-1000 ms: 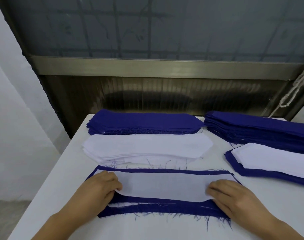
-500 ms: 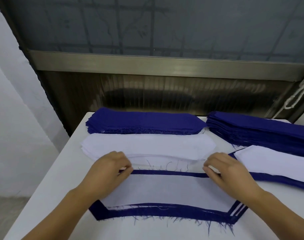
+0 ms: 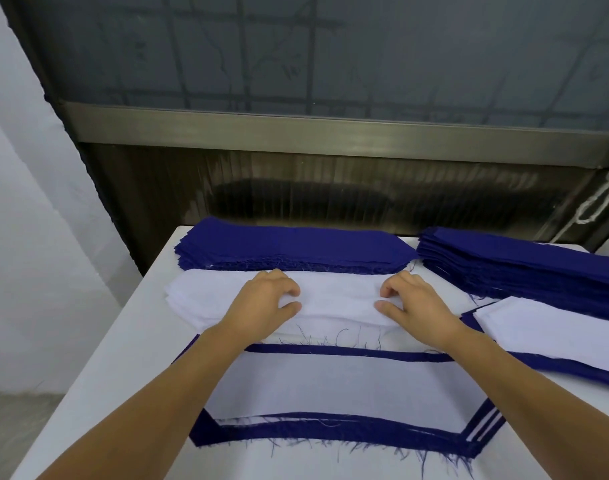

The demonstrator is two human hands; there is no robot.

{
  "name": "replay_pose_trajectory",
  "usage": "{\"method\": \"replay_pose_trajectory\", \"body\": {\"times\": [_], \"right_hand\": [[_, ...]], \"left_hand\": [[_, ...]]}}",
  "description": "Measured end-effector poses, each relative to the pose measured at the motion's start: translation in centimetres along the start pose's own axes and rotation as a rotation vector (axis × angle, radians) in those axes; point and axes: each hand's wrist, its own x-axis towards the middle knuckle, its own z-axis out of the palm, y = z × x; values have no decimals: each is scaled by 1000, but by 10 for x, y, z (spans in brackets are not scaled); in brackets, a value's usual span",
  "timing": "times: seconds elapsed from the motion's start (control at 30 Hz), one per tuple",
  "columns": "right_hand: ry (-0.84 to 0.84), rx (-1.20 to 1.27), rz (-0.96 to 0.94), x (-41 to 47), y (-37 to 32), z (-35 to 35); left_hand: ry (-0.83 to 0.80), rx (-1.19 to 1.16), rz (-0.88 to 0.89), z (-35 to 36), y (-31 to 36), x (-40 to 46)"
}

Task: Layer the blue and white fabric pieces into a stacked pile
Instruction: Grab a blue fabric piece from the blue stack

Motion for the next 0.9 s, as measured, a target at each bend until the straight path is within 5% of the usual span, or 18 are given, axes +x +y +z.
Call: {"method": "replay_pose_trajectory", "body": {"times": [0.43, 0.63, 0.9], "right_hand": [[-77, 277, 120, 22, 0, -8], [-114, 122, 136, 25, -6, -12], [73, -110, -65, 12, -32, 5]], "left_hand": [[-52, 34, -1, 9, 29, 21], [7, 126, 10, 8, 31, 30], [47, 114, 1, 9, 27, 29]]}}
